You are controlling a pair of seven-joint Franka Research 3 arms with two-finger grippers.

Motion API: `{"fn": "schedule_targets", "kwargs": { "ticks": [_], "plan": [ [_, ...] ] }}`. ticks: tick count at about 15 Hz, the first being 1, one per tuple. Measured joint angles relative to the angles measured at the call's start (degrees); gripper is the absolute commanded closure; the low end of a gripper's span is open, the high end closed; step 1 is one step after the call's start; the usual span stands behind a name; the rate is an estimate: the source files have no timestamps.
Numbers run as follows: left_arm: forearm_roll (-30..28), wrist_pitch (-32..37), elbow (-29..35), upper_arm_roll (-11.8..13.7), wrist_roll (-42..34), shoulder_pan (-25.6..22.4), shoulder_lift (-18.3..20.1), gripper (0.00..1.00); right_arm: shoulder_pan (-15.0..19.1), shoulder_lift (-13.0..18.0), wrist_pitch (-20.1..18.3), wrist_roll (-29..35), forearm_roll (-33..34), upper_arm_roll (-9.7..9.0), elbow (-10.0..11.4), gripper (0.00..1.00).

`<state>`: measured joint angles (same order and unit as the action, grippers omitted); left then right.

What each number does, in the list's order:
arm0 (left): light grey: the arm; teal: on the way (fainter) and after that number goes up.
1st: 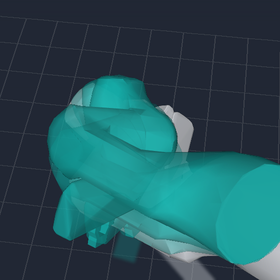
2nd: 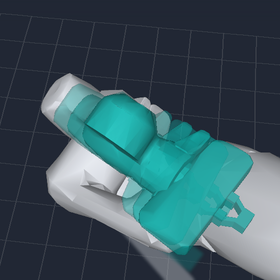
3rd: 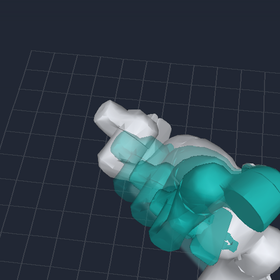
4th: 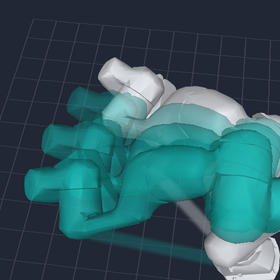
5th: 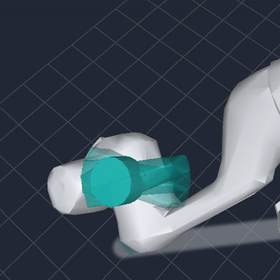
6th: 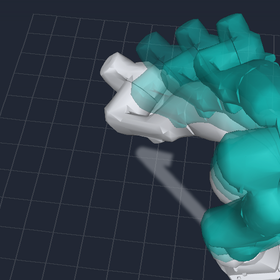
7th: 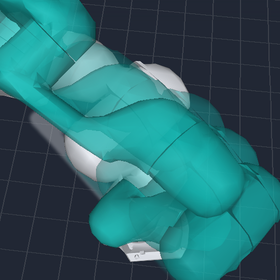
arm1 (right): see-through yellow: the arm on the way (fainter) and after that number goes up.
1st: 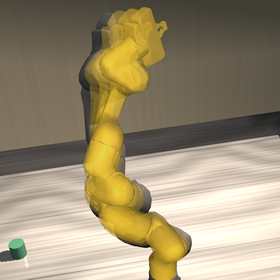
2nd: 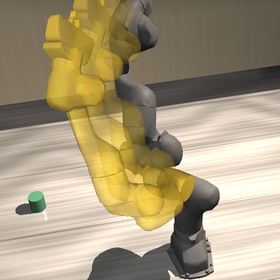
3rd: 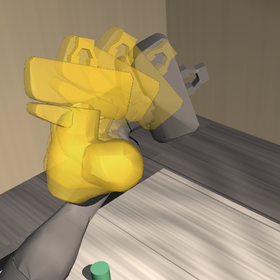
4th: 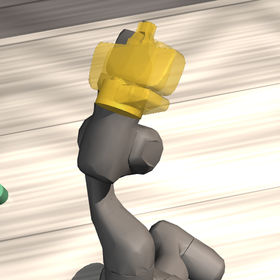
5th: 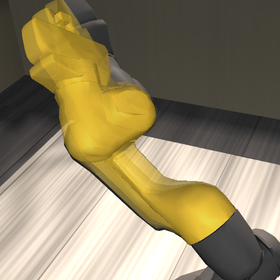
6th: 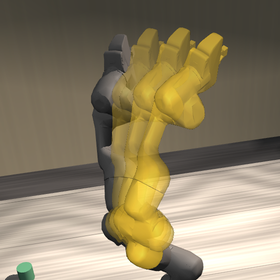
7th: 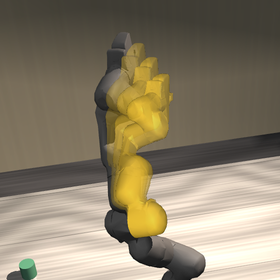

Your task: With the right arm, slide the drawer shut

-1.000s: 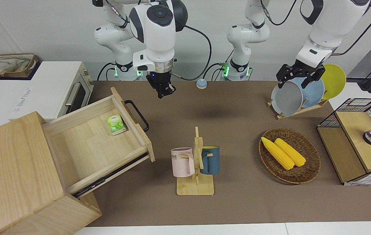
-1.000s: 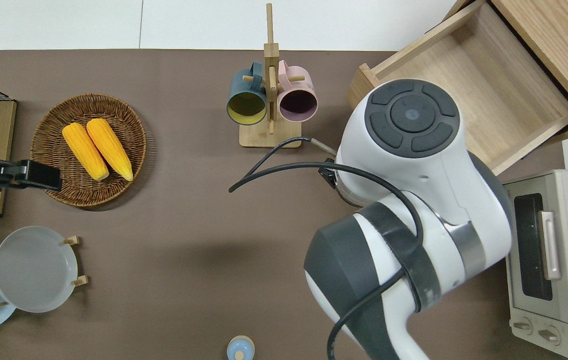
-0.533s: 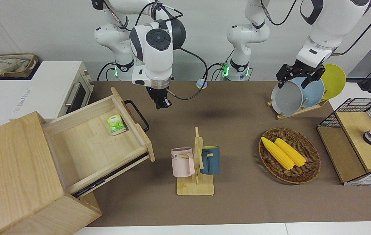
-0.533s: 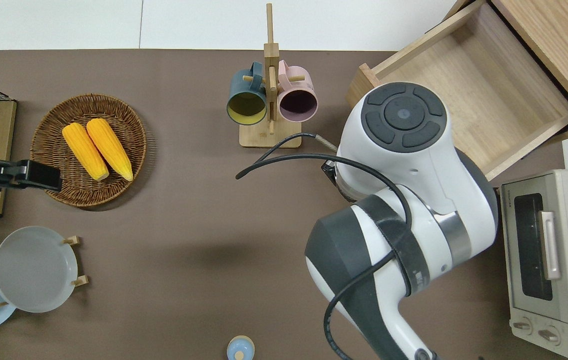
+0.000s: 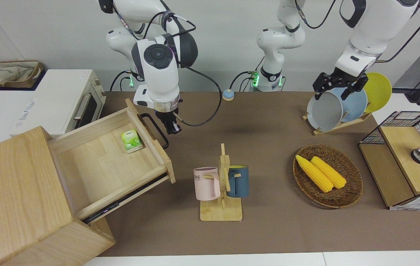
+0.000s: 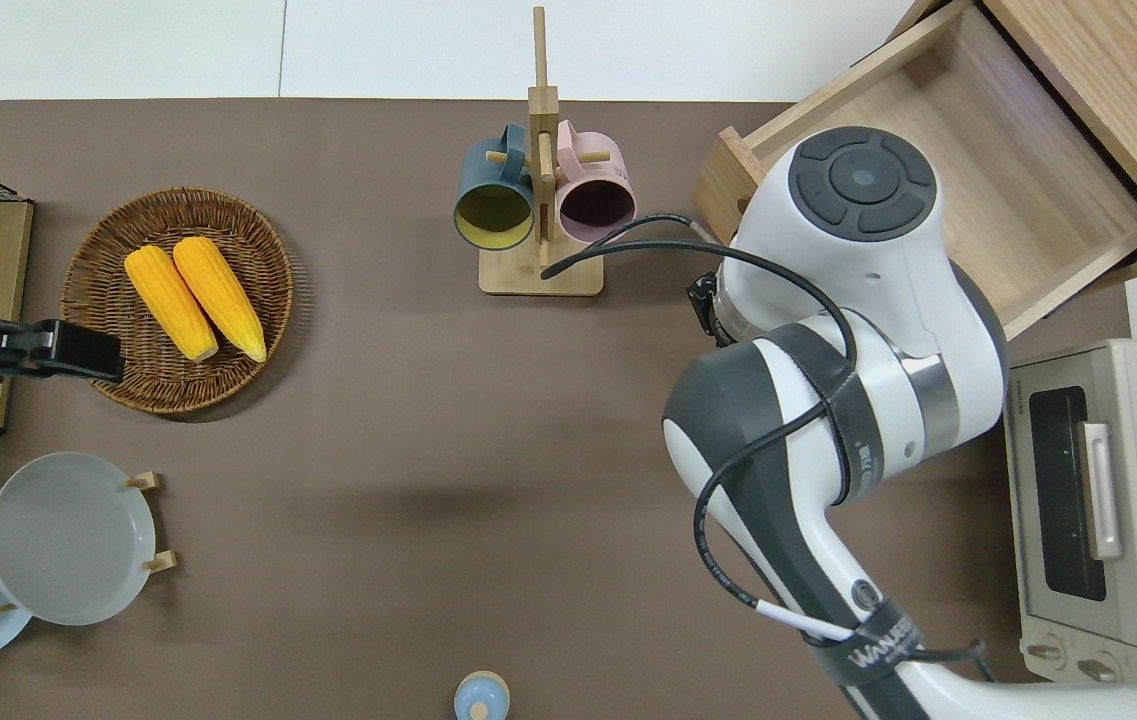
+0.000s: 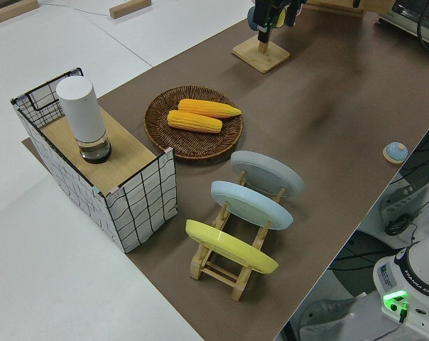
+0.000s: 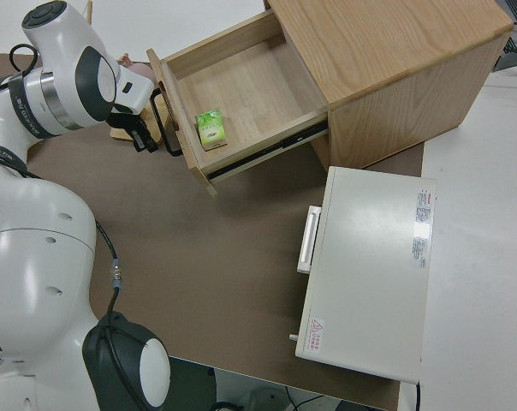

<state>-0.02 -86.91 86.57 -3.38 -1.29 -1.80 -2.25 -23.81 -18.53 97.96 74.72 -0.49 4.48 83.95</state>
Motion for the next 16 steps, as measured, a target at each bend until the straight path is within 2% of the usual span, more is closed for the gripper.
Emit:
{"fn": "schedule_targets", "kwargs": {
  "ticks": [8, 16],
  "plan": [
    [0.0, 0.0, 0.0, 0.0, 0.0, 0.0, 0.0, 0.01, 2.76, -1.49, 2.4, -1.31, -1.54, -0.06, 0.0, 1.0],
    [0.0, 0.0, 0.0, 0.0, 0.0, 0.0, 0.0, 0.01, 6.75, -2.31, 3.3, -10.35, -1.57, 0.0, -0.4, 1.0]
  ]
}}
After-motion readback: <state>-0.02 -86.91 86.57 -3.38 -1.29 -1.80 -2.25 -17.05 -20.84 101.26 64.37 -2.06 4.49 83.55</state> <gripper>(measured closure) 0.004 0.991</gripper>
